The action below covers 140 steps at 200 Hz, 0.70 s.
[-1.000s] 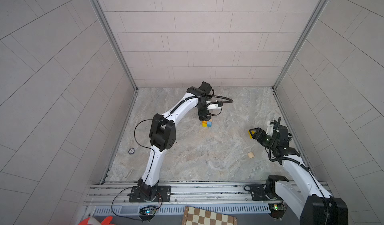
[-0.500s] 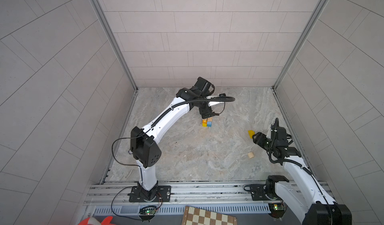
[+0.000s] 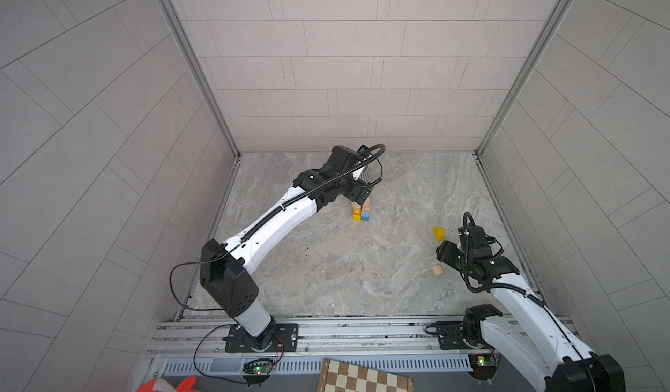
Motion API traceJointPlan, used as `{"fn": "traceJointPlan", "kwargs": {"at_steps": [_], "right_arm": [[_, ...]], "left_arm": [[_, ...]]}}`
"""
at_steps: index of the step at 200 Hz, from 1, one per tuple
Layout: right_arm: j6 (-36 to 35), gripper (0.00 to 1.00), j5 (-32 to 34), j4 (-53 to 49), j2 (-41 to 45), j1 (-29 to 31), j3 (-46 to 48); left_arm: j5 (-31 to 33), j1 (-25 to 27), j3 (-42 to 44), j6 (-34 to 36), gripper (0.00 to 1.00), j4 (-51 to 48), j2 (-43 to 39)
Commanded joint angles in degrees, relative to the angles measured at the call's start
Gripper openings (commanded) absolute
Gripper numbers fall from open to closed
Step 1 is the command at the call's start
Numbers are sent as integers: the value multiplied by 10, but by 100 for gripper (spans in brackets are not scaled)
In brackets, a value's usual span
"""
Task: Build the wood block tower
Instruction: 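Raise the left gripper off the stack while the right gripper moves to the wooden cylinder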
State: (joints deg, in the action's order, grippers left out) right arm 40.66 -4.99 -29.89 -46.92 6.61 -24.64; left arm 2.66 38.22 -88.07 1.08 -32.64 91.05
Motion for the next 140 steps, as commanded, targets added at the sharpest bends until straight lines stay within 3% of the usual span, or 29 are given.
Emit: {"fn": "traceJointPlan", "kwargs": {"at_steps": [1, 47, 140], "right_arm": [[21, 67, 18, -27, 9, 19, 14], [33, 64, 8, -33, 11, 43, 31], [70, 64, -30, 6, -43, 81, 40]], "left_arm": [[28, 0, 59, -109, 100, 47, -46], [21, 0, 169, -176, 100, 104, -119], [43, 0, 269, -229, 100, 142, -209]]}}
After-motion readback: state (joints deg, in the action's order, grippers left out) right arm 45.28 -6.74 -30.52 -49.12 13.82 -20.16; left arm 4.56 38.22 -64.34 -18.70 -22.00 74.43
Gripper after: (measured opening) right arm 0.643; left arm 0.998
